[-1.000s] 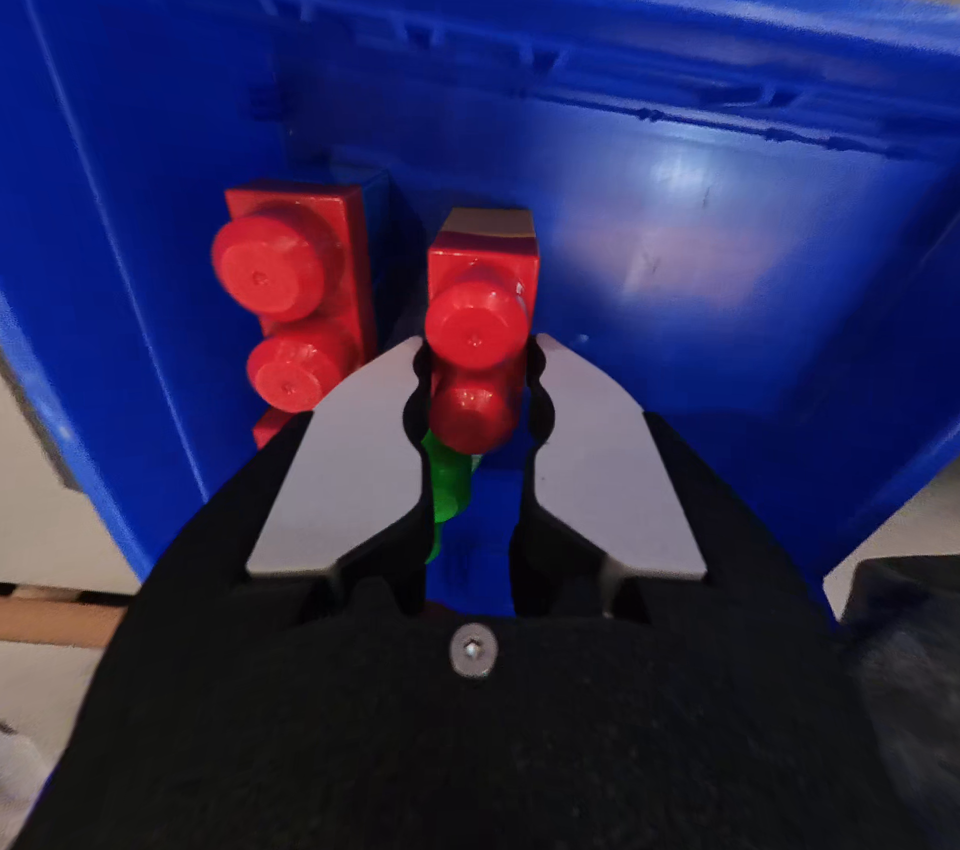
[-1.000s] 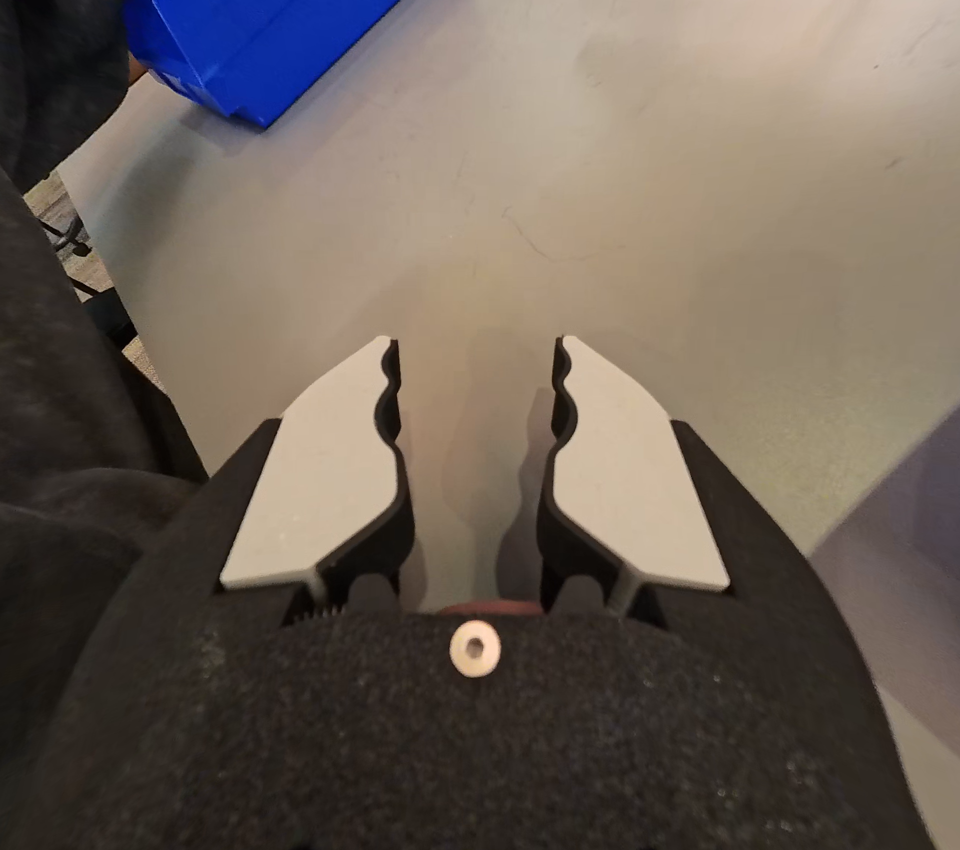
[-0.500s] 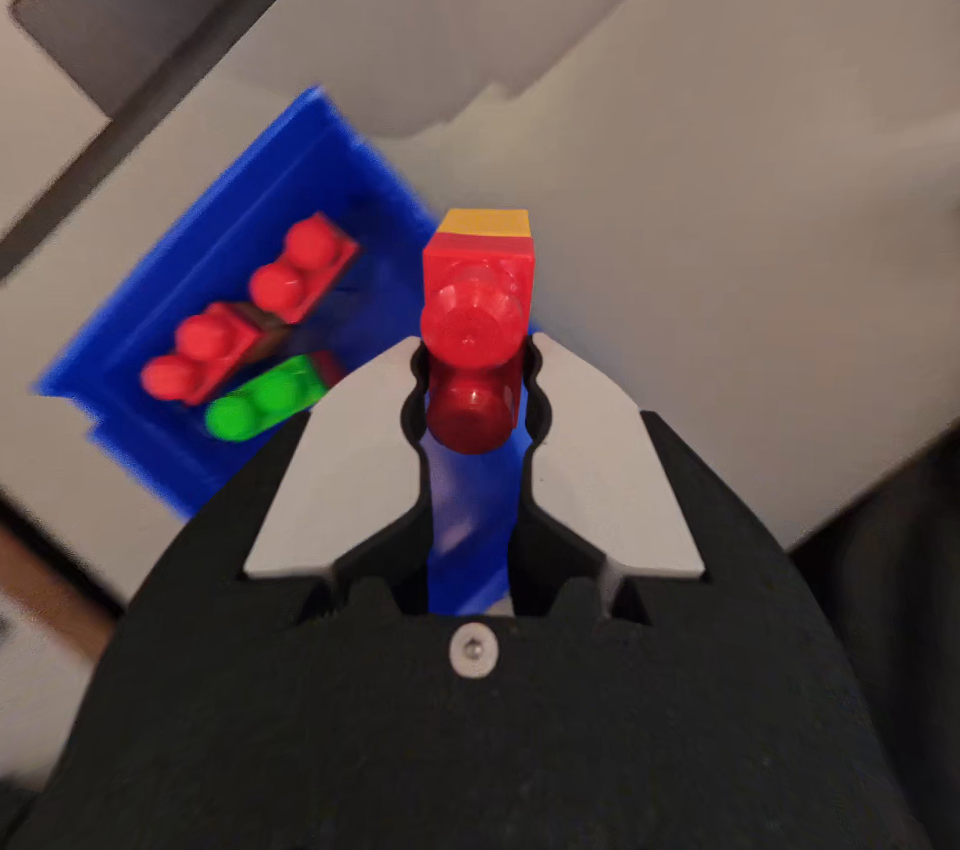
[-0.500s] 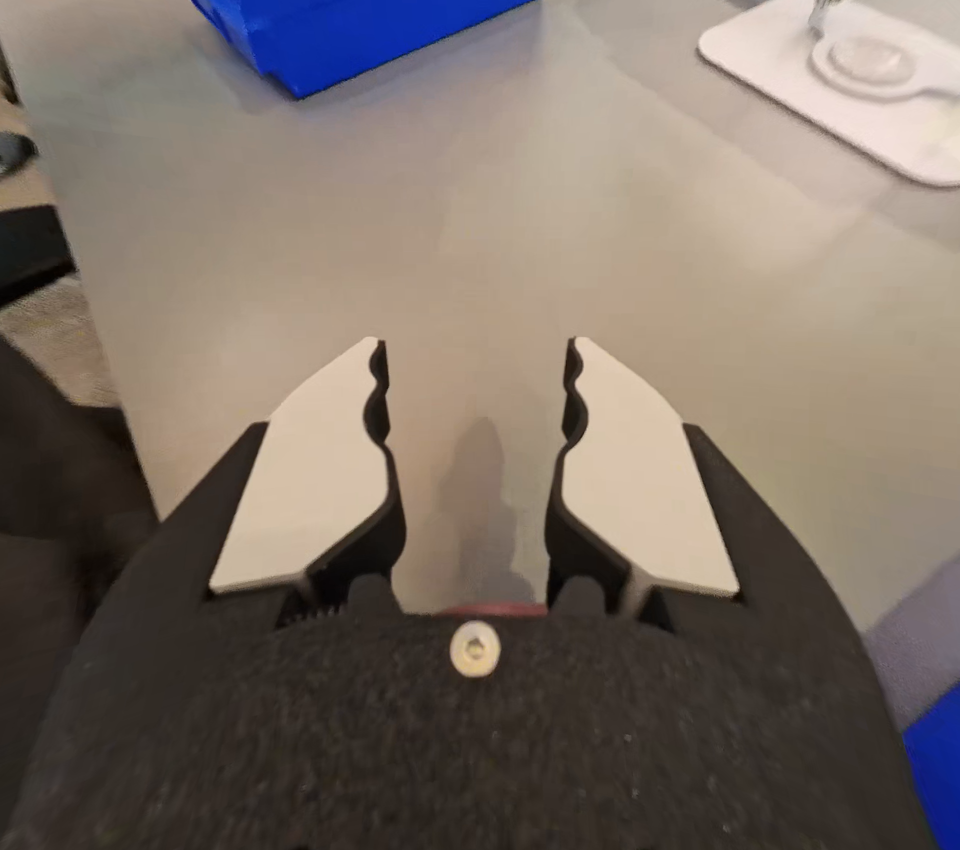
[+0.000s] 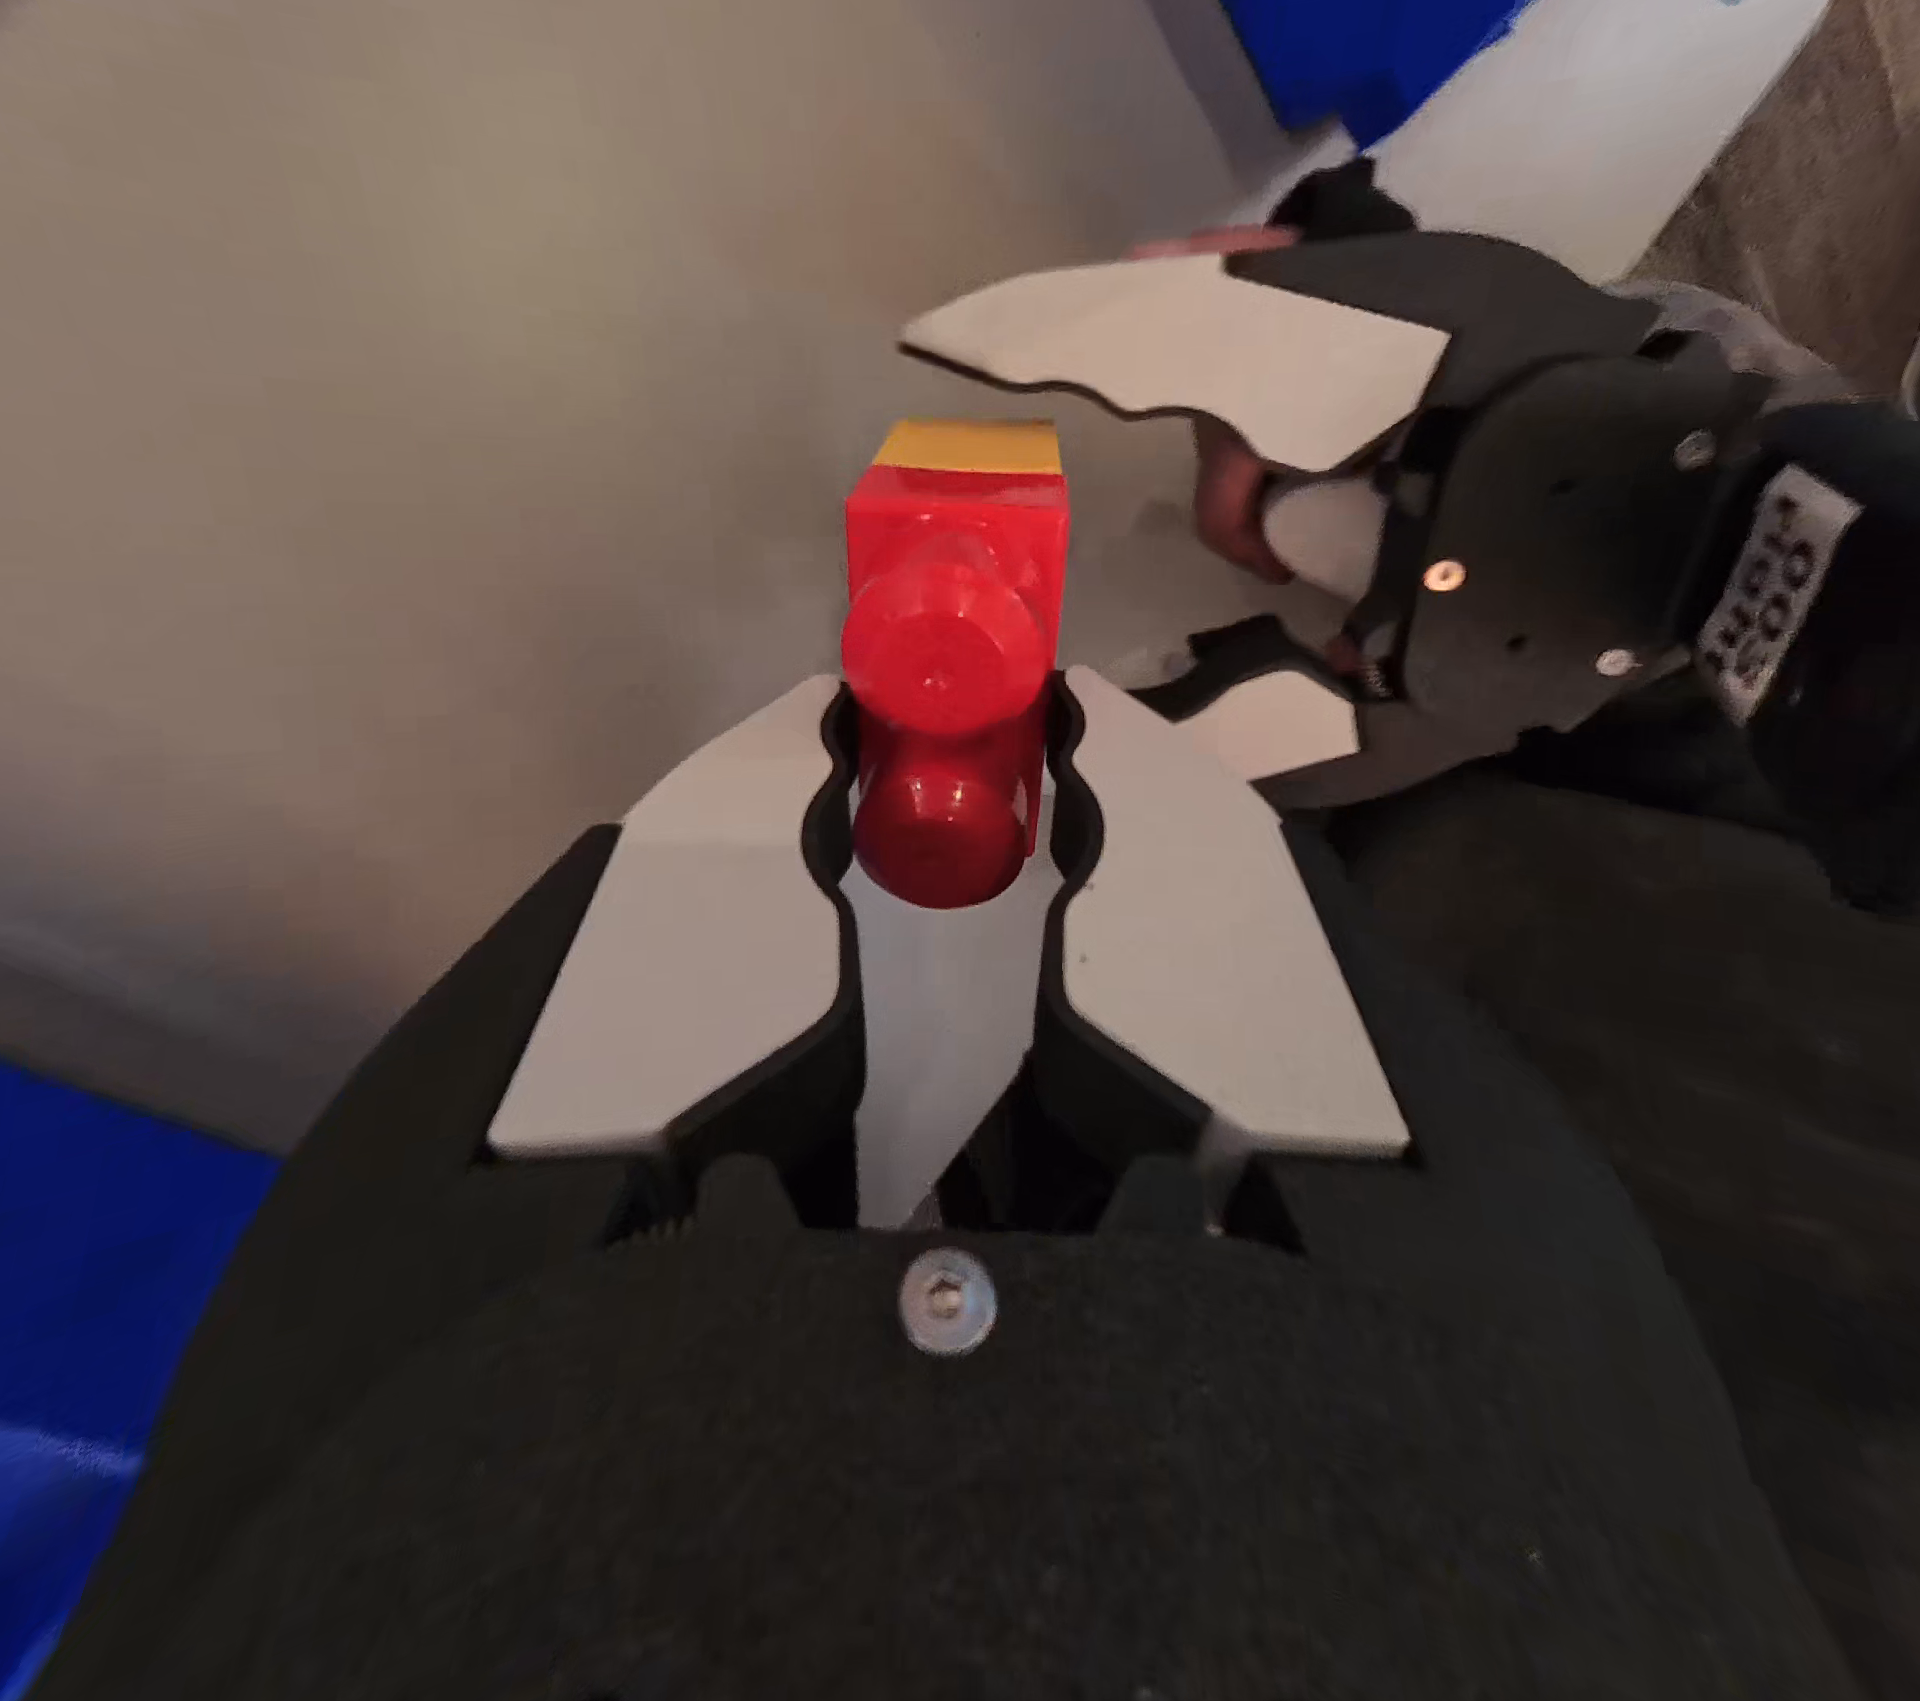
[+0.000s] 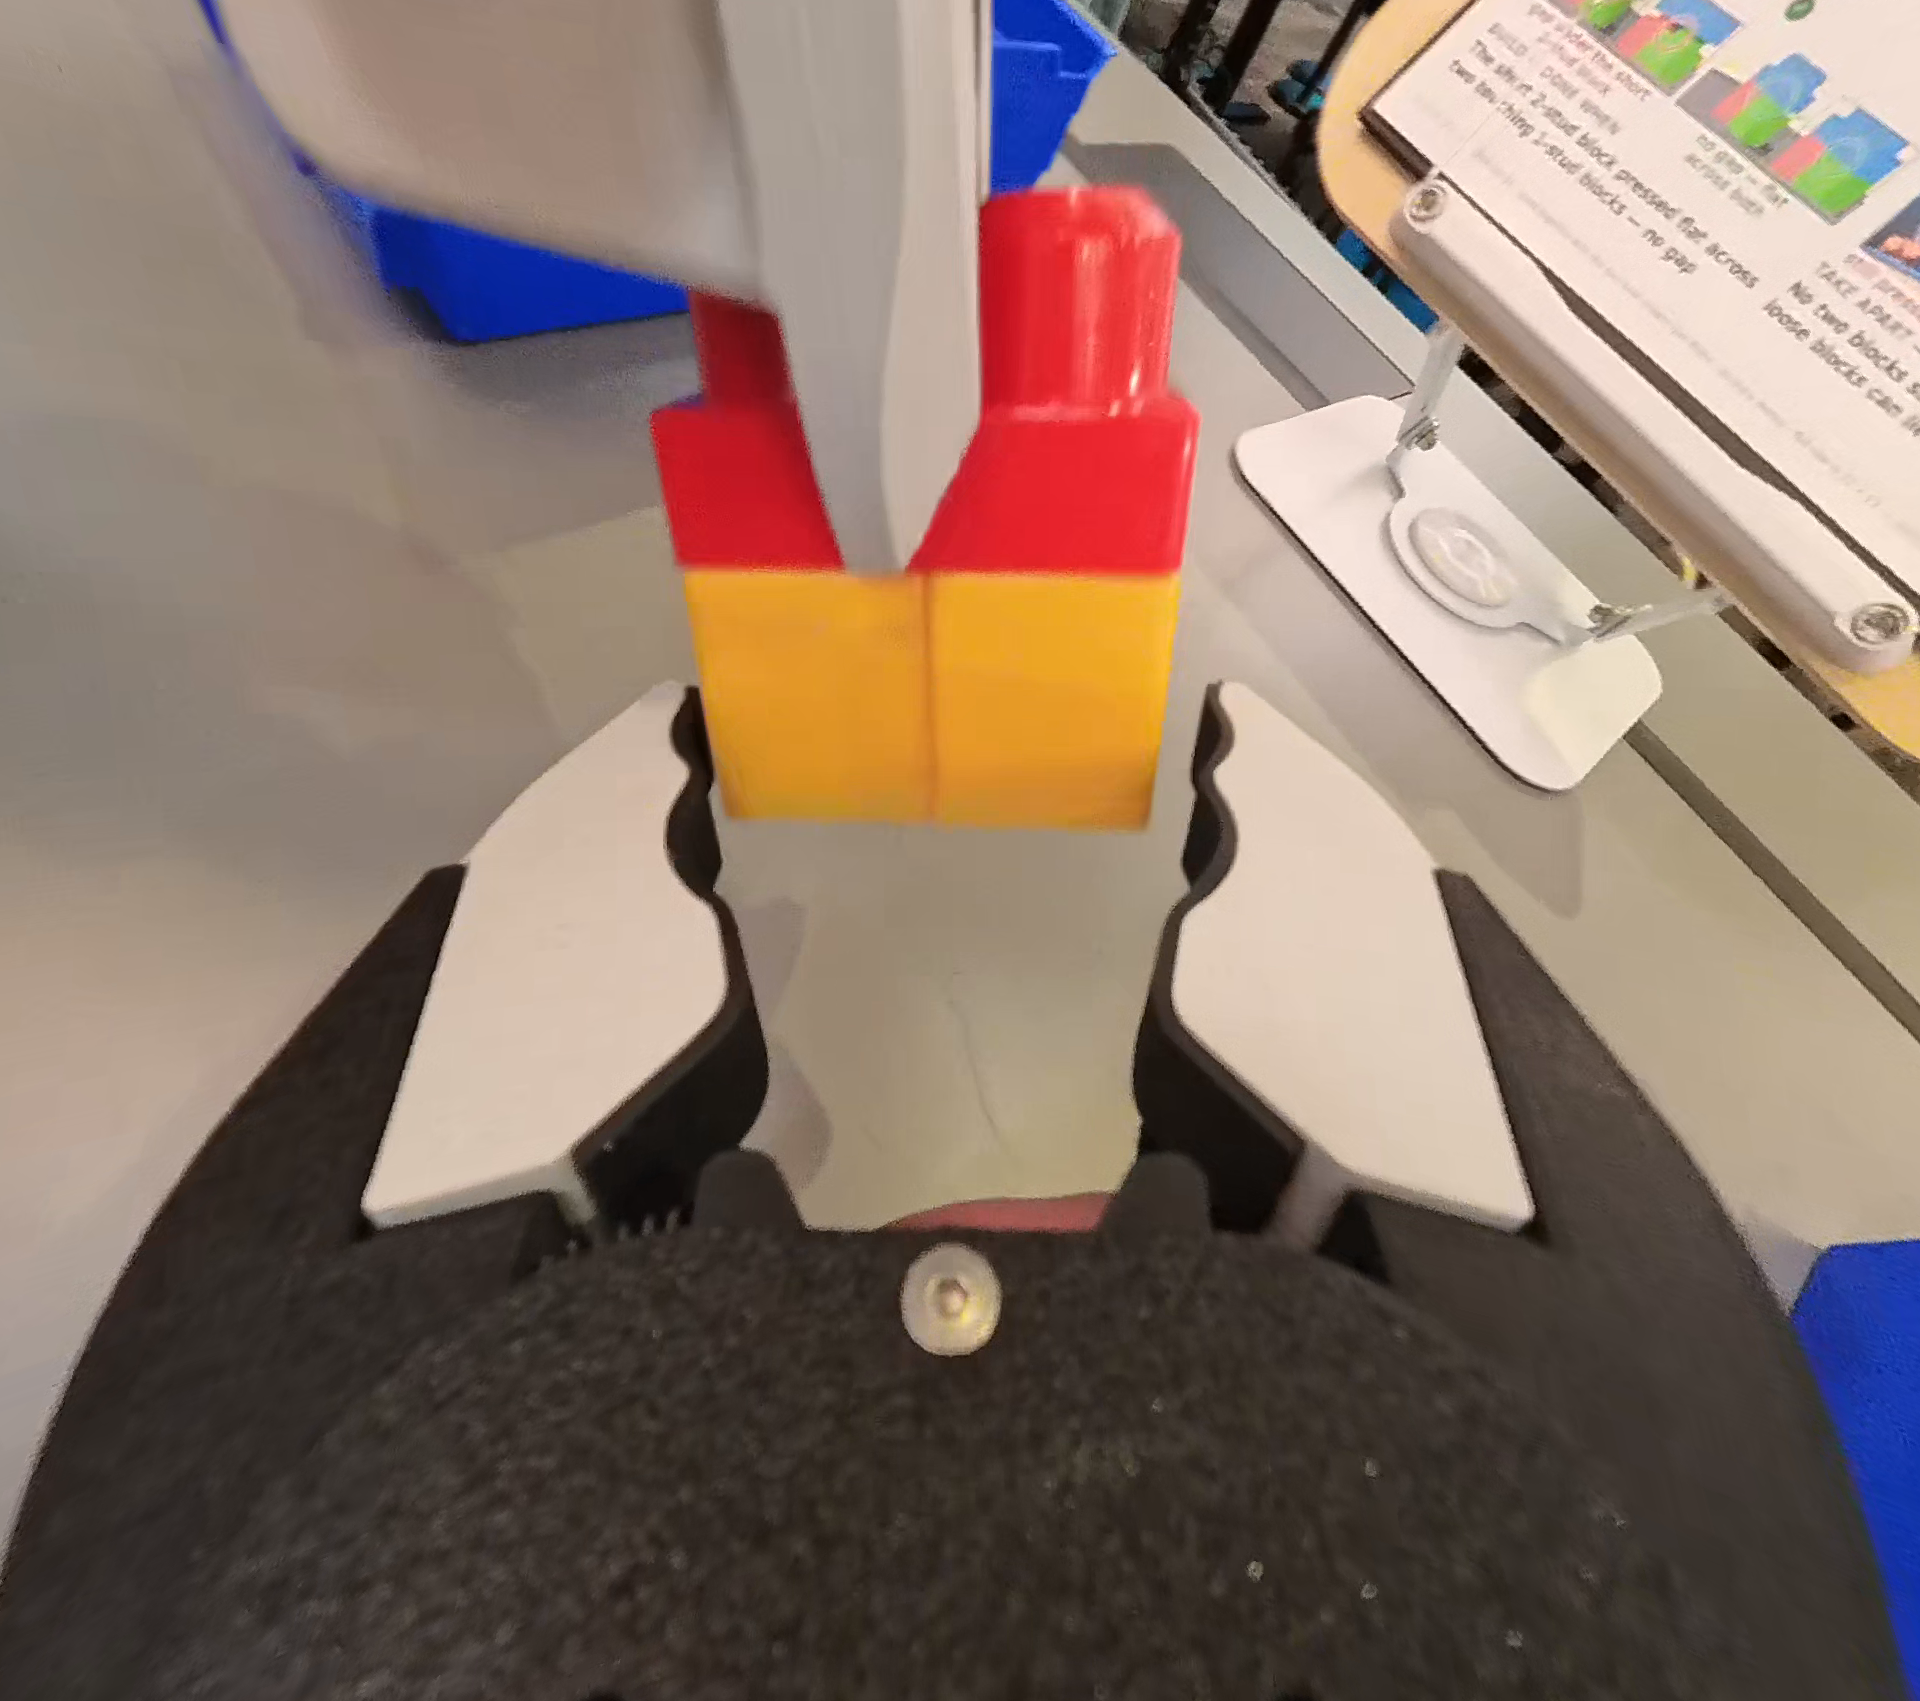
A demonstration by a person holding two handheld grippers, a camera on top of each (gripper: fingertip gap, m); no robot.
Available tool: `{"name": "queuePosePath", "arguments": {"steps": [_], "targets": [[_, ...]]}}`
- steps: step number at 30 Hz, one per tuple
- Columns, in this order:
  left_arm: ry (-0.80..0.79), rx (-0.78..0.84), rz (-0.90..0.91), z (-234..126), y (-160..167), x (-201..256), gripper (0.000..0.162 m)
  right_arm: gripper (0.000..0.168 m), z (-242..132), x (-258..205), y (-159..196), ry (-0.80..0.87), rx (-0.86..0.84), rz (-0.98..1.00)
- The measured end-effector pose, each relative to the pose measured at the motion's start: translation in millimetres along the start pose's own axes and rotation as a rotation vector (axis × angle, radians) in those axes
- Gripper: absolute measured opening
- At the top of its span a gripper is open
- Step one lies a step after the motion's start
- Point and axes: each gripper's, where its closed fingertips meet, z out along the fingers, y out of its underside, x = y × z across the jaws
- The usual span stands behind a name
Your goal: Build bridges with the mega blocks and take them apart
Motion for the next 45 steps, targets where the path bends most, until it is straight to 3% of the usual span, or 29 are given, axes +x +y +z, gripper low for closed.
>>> {"name": "queuePosePath", "arguments": {"steps": [5, 14, 17, 19, 24, 28, 32, 35, 37, 39, 41, 45], "targets": [[0.040, -0.010, 0.003, 17.7, -16.6, 13.3, 0.034, 0.091, 3.0, 15.5, 15.4, 0.037, -0.025, 0.002], [0.064, -0.050, 0.018, 34.5, -19.0, 8.3, 0.034, 0.091, 8.2, 20.1, 39.9, 0.017, -0.098, -0.047], [0.077, 0.025, 0.001, 10.8, -30.9, 1.8, 0.034, 0.090, 17.3, 25.1, 79.8, 0.032, -0.227, -0.090], [0.089, 0.082, -0.012, -18.8, -39.9, -4.9, 0.034, 0.090, 19.5, 20.7, 93.4, -0.020, -0.220, 0.002], [0.044, 0.172, 0.039, -59.0, -30.3, -13.8, 0.034, 0.090, 14.3, 28.6, 80.7, -0.016, -0.192, 0.048], [-0.056, 0.358, 0.113, -44.4, -7.1, -17.5, 0.034, 0.090, 5.7, 24.1, 69.2, -0.054, -0.147, 0.080], [-0.265, 0.674, 0.159, -17.8, 20.9, -34.2, 0.034, 0.090, -17.9, 28.4, 48.4, -0.035, -0.092, 0.083], [-0.285, 0.888, 0.066, -9.3, 42.5, -35.8, 0.034, 0.090, -44.8, 41.1, 32.1, -0.001, -0.049, 0.105], [-0.350, 0.906, 0.070, -10.7, 54.2, -38.4, 0.034, 0.091, -68.3, 61.1, 19.0, 0.048, -0.025, 0.092], [-0.478, 0.903, 0.207, -20.7, 57.0, -38.7, 0.034, 0.091, -98.4, 94.7, 9.1, 0.137, -0.008, 0.083], [-0.557, 0.897, 0.262, -22.0, 59.7, -42.2, 0.034, 0.091, -132.2, 136.8, 18.2, 0.239, -0.062, 0.095], [-0.452, 0.850, 0.257, 0.5, 64.1, -32.6, 0.034, 0.091, -182.8, 200.4, 92.5, 0.308, -0.338, 0.190]]}}
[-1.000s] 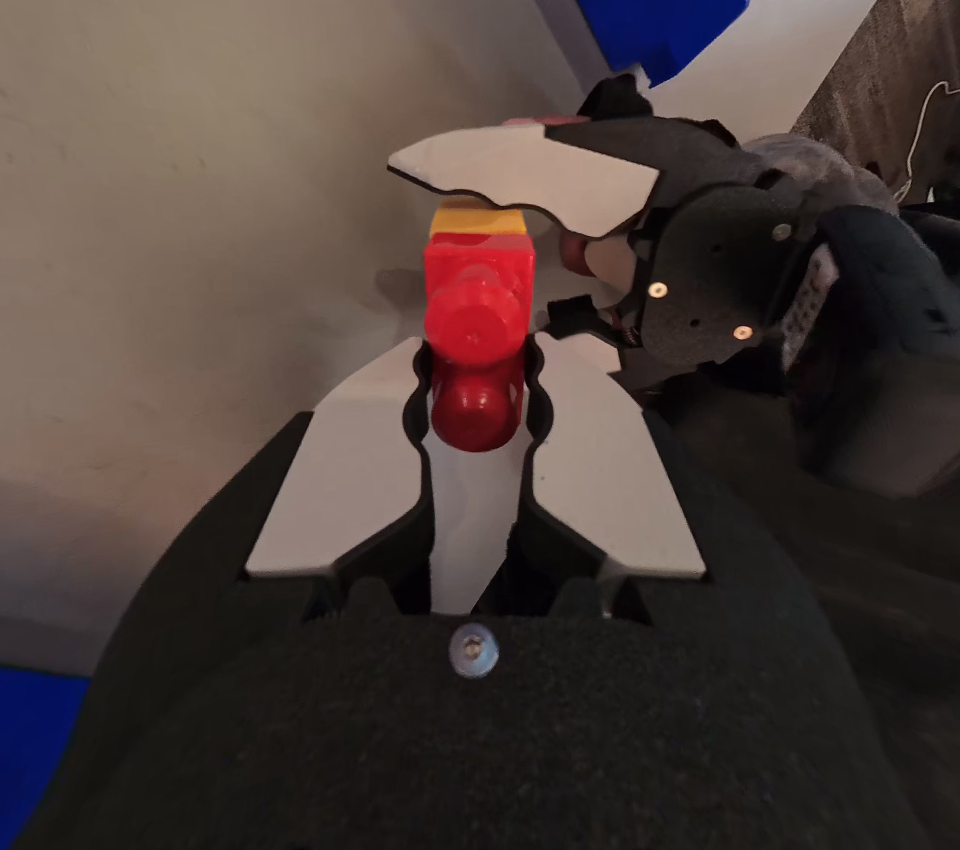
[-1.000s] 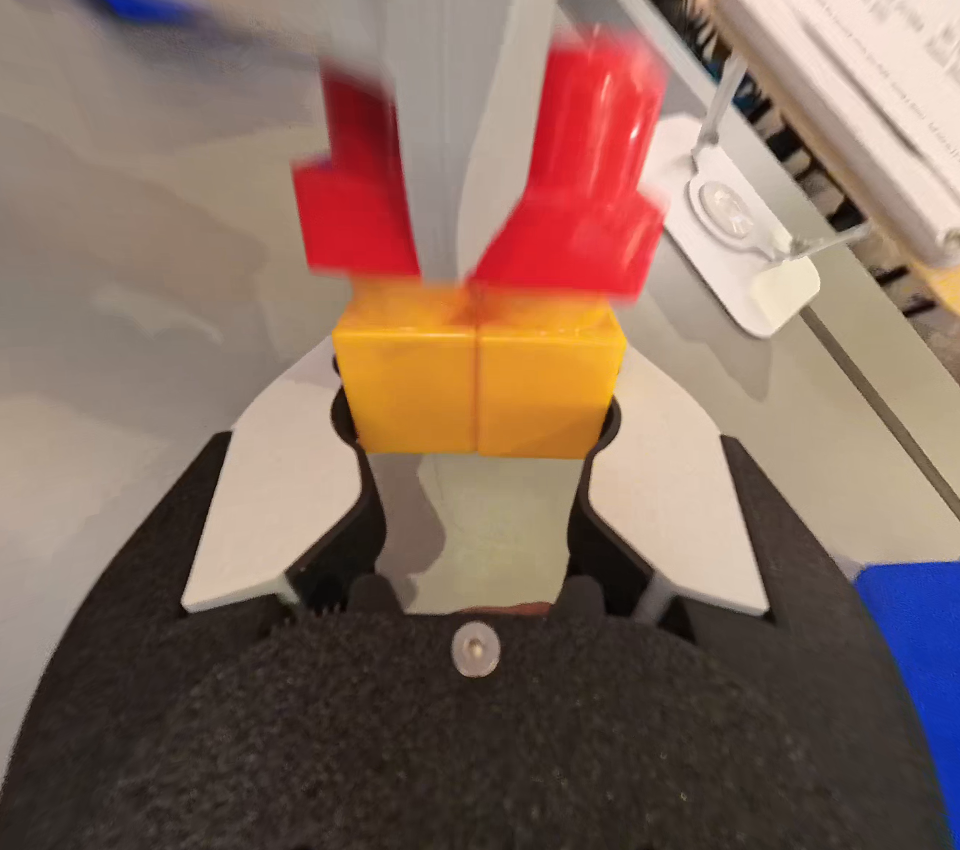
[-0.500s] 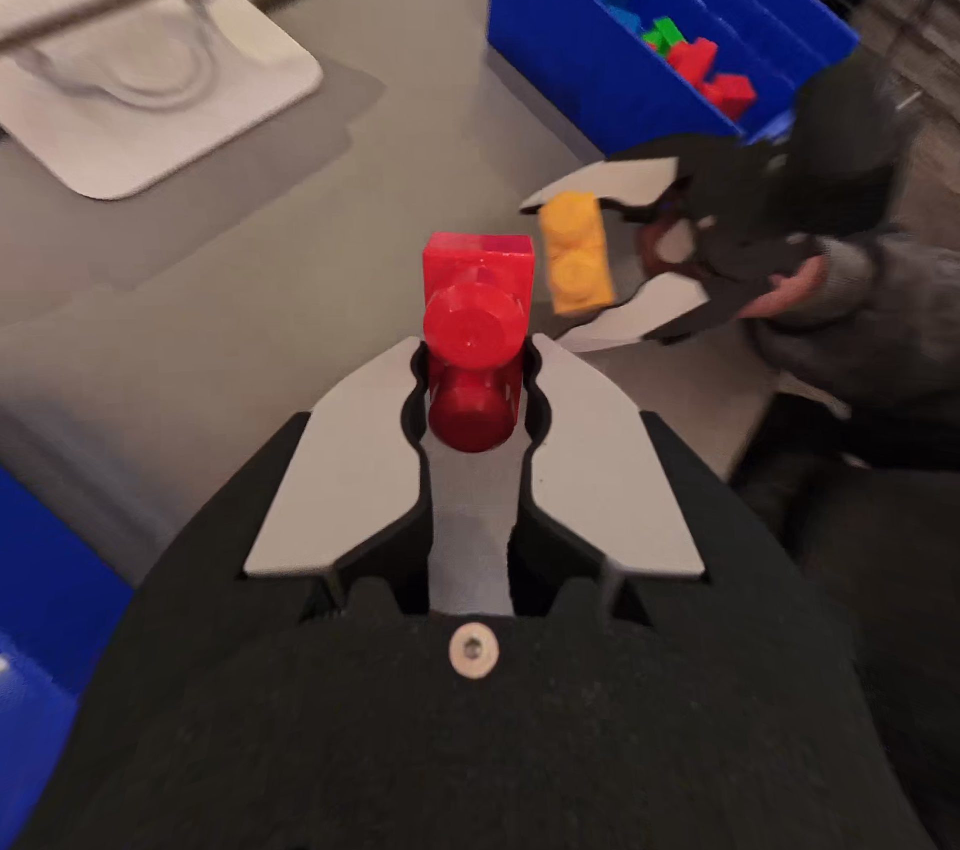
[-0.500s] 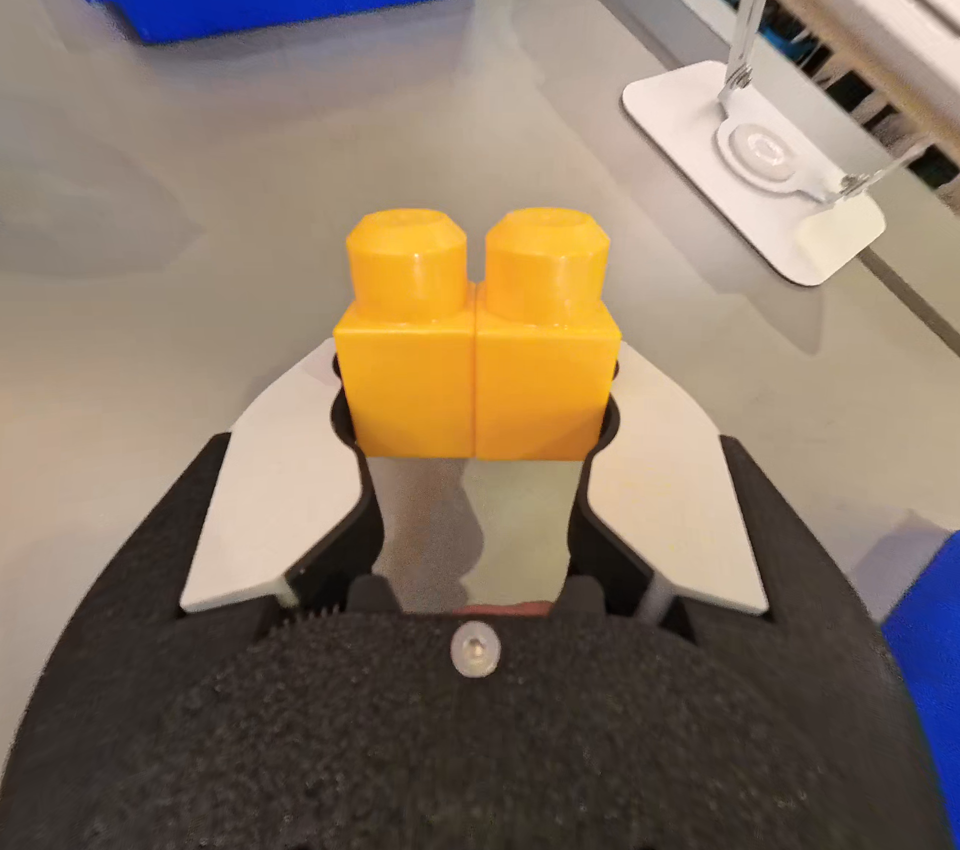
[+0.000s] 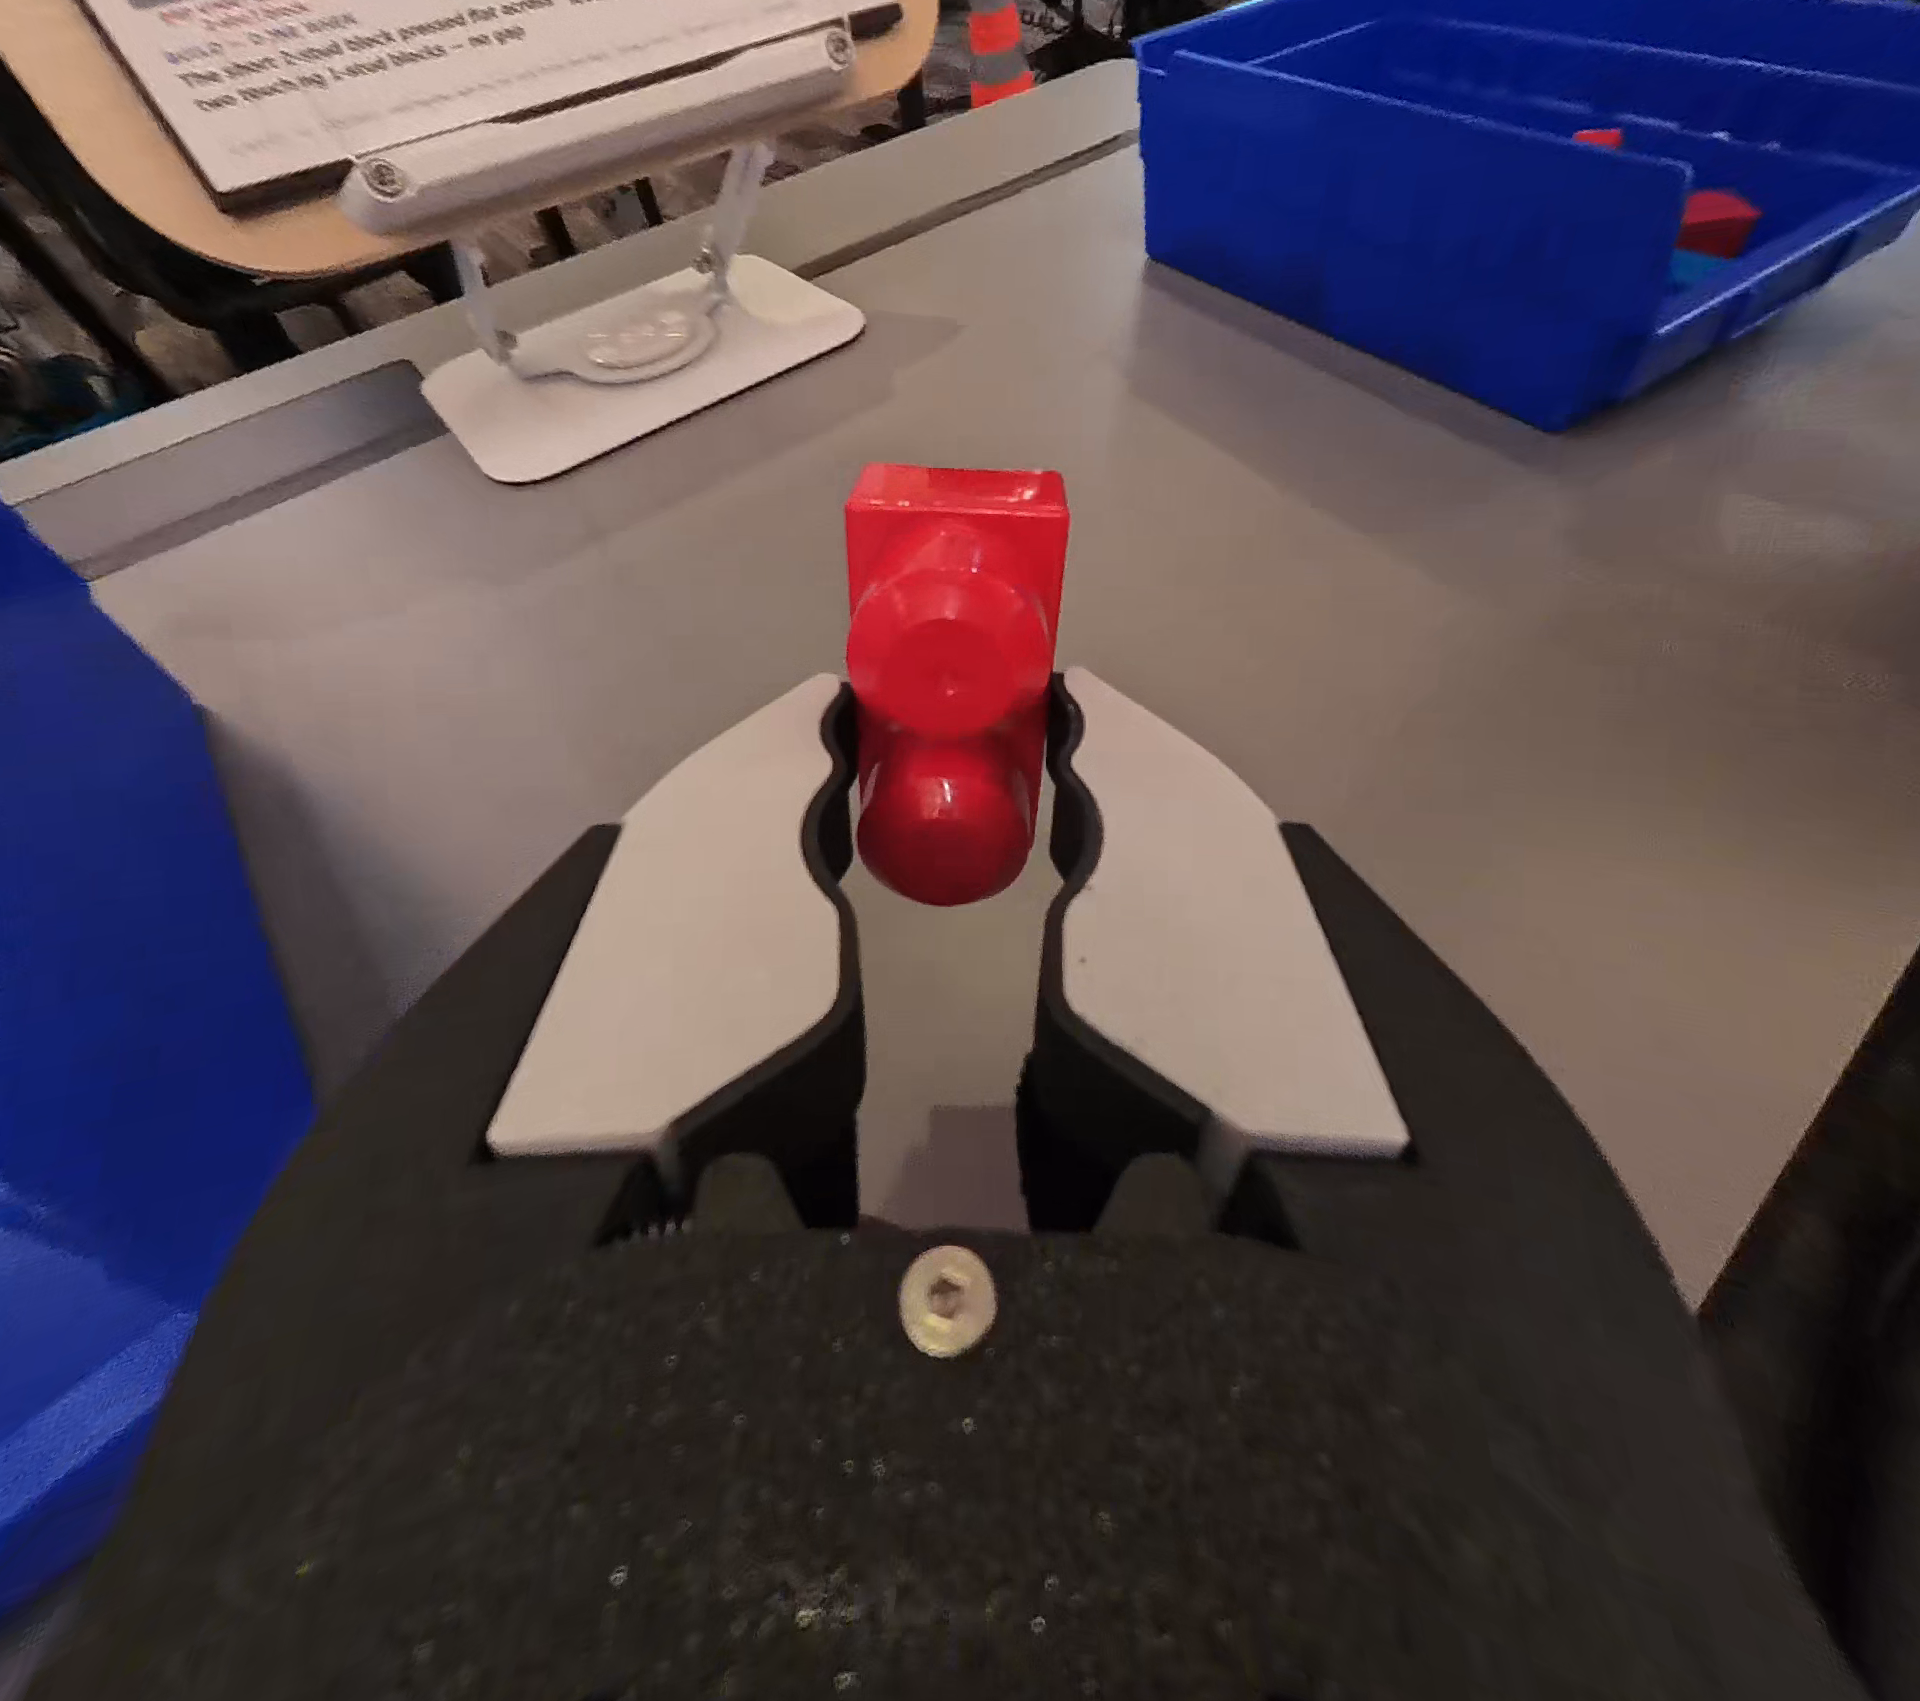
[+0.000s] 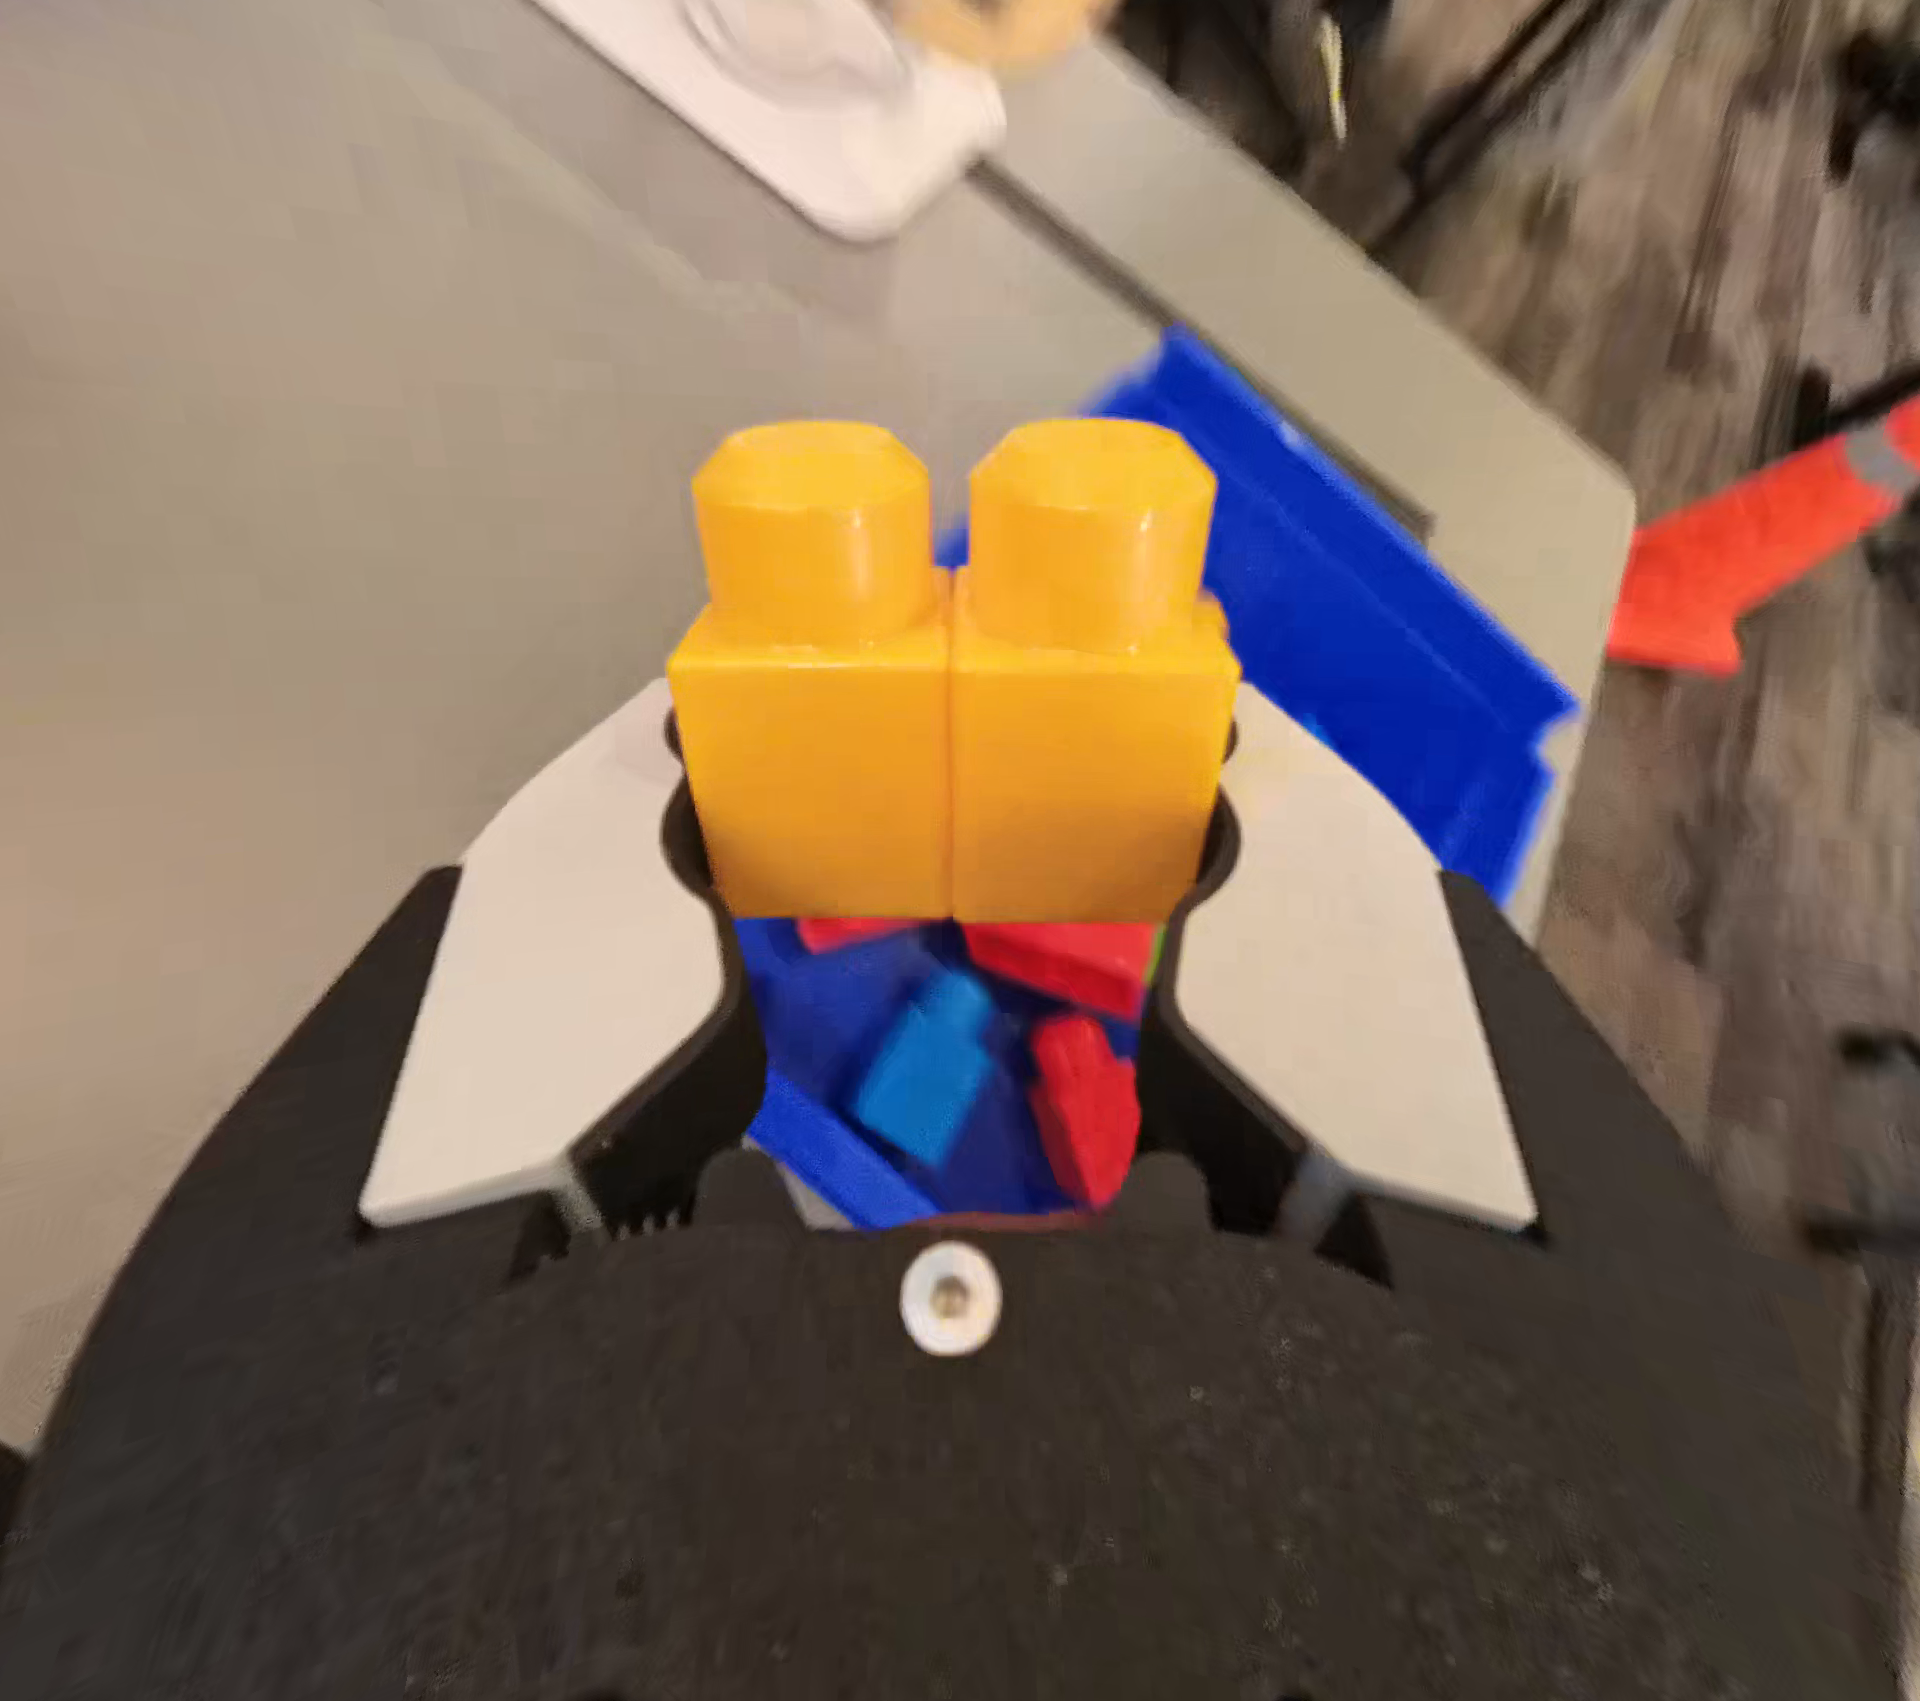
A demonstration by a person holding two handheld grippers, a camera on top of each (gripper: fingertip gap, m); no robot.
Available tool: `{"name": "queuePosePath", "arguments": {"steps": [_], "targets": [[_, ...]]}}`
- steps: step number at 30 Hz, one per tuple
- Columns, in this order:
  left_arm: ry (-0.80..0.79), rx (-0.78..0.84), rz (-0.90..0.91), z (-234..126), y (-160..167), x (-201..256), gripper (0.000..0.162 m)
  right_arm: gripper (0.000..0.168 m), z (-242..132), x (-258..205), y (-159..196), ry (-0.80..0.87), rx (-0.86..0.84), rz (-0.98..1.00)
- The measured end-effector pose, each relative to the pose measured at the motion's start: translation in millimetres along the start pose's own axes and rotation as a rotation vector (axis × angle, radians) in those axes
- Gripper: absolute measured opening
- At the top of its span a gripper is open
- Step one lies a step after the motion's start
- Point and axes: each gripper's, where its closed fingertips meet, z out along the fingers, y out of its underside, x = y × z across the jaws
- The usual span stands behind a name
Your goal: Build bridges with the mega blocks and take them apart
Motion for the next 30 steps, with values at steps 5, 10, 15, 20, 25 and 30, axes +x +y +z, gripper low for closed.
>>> {"name": "queuePosePath", "arguments": {"steps": [5, 10, 15, 20, 25, 30], "targets": [[0.058, -0.048, 0.024, 9.5, 9.0, 12.0, 0.034, 0.091, 36.2, -1.8, 87.5, -0.237, -0.394, -0.068], [0.080, -0.046, 0.001, 9.3, 8.2, 17.2, 0.034, 0.091, 59.3, -21.9, 117.9, -0.388, -0.653, -0.203], [0.068, -0.054, 0.012, 7.8, 9.5, 17.2, 0.034, 0.092, 69.6, -21.5, 131.4, -0.399, -0.805, -0.292], [0.073, -0.084, 0.026, 8.8, 16.0, 19.8, 0.034, 0.096, 57.6, -23.1, 116.8, -0.388, -0.707, -0.262], [0.078, -0.094, 0.029, 9.9, 18.1, 21.5, 0.034, 0.089, -3.0, -13.6, 57.0, -0.188, -0.311, -0.185], [0.112, -0.136, 0.031, 16.5, 26.2, 27.4, 0.034, 0.079, -52.5, -131.8, 9.8, -0.472, 0.261, -0.068]]}}
